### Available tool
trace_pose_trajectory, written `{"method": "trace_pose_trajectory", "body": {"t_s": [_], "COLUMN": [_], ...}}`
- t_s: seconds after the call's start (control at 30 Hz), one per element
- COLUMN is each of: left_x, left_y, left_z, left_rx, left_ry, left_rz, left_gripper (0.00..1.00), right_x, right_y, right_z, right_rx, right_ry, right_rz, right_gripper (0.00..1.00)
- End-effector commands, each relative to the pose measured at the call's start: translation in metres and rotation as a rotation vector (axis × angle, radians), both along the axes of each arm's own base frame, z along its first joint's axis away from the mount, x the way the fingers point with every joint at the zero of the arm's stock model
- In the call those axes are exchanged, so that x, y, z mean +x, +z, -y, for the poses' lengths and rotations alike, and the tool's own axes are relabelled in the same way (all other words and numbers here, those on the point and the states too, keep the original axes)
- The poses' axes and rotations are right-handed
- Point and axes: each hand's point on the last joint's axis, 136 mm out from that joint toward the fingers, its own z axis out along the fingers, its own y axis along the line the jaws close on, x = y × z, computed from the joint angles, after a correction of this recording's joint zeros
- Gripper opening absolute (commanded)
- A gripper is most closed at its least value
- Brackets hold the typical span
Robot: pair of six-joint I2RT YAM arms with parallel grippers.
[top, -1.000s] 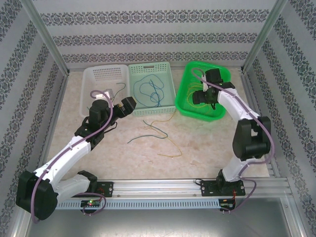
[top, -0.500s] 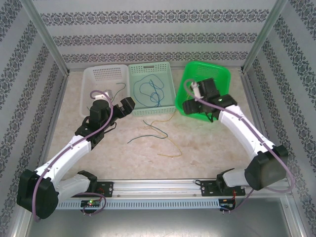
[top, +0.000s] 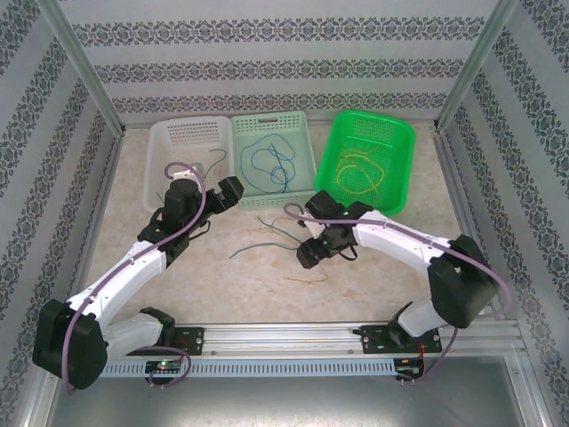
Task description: Untangle the cables
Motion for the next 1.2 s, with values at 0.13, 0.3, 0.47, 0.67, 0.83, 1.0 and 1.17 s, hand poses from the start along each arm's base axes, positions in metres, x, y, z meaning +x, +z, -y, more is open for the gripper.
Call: {"method": "trace_pose_trajectory", "body": {"t_s": [0.13,0.3,0.47,0.67,0.83,1.0,1.17], "left_x": [0.001,0.001,0.001,0.004,0.004,0.004,0.003], "left_y": [0.011,0.010,0.006,0.001,-0.003,-0.002,-0.003], "left_z": [-0.005,-0.006,-0.006,-0.003,-0.003,-0.004,-0.004], "left_rx": [0.013,0.021,0.029,0.025,0.030,0.035,0.032], "left_ry": [0.005,0.006,0.005,-0.002,-0.003,0.002,0.001], "left_rz": [0.022,0.020,0.012,0.000,-0.008,-0.005,-0.009], "left_gripper": [1.00,1.00,1.00,1.00,1.00,1.00,1.00], "right_x": [-0.009,-0.005,0.000,0.000,-0.006,0.009,0.044], "right_y": [-0.023,-0.021,-0.003,0.033,0.069,0.121,0.188], "right_z": [-0.014,-0.012,-0.014,-0.017,-0.023,-0.015,0.015], "right_rx": [-0.024,-0.044,-0.012,0.068,0.188,0.311,0.503], "right_ry": [0.028,0.023,0.022,0.041,0.093,0.063,-0.094], "right_rz": [-0.073,-0.055,0.003,0.085,0.145,0.269,0.439], "right_gripper": [0.67,0.44,0.11,0.02,0.02,0.01,0.01]}}
